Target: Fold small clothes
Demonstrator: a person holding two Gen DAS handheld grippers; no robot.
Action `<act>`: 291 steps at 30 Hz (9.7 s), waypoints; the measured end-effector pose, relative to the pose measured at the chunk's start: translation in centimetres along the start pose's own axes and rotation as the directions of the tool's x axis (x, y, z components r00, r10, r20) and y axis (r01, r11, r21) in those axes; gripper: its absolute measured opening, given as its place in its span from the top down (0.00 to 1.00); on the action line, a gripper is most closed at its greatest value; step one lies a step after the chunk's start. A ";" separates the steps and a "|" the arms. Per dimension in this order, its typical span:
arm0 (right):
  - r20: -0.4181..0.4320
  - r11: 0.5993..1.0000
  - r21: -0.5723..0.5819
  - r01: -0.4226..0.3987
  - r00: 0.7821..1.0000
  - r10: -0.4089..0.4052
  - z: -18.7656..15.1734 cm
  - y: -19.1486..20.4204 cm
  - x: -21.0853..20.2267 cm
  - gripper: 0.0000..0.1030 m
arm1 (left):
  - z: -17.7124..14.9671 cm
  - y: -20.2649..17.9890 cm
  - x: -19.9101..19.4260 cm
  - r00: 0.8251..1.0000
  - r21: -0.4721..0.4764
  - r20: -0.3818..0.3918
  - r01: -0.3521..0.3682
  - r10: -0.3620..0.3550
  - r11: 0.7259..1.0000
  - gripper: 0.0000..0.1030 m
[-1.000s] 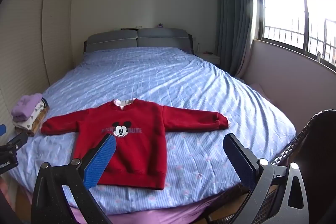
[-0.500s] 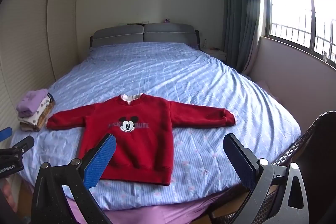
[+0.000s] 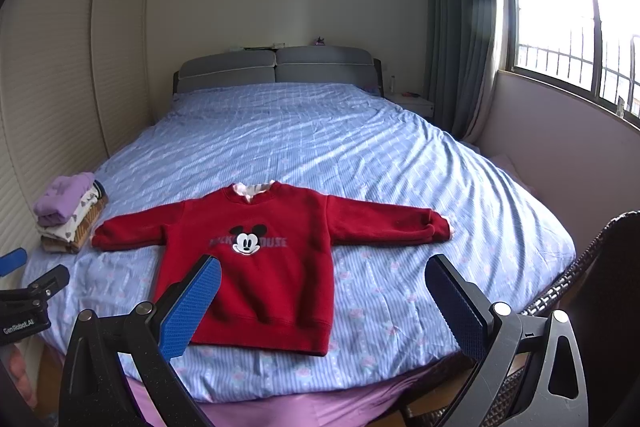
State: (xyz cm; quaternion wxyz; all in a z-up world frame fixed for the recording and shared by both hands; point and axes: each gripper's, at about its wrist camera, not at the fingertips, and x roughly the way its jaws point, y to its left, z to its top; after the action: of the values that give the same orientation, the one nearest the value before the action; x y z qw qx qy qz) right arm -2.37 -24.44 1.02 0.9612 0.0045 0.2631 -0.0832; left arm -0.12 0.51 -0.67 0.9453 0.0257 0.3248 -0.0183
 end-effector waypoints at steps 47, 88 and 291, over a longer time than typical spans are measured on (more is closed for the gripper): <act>0.003 1.000 0.007 -0.013 1.000 0.013 0.1 0.3 -0.1 0.01 | -0.3 0.0 -0.3 1.000 -0.004 -0.005 -0.006 0.006 1.000 0.00; -0.028 0.998 0.057 0.006 1.000 -0.004 -0.1 -1.9 4.9 0.01 | 1.7 -2.0 4.9 1.000 -0.009 -0.019 -0.017 0.017 1.000 0.00; -0.103 0.992 0.001 -0.128 0.986 0.128 1.3 16.0 28.7 0.34 | 3.3 17.4 31.2 0.990 -0.227 -0.083 -0.134 0.118 0.965 0.28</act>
State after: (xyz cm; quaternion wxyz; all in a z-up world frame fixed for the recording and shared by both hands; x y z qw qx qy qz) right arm 25.20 -13.30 -13.00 0.9497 0.0230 0.3117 -0.0202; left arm 27.41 17.08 -16.65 0.9292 -0.0636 0.3549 0.0808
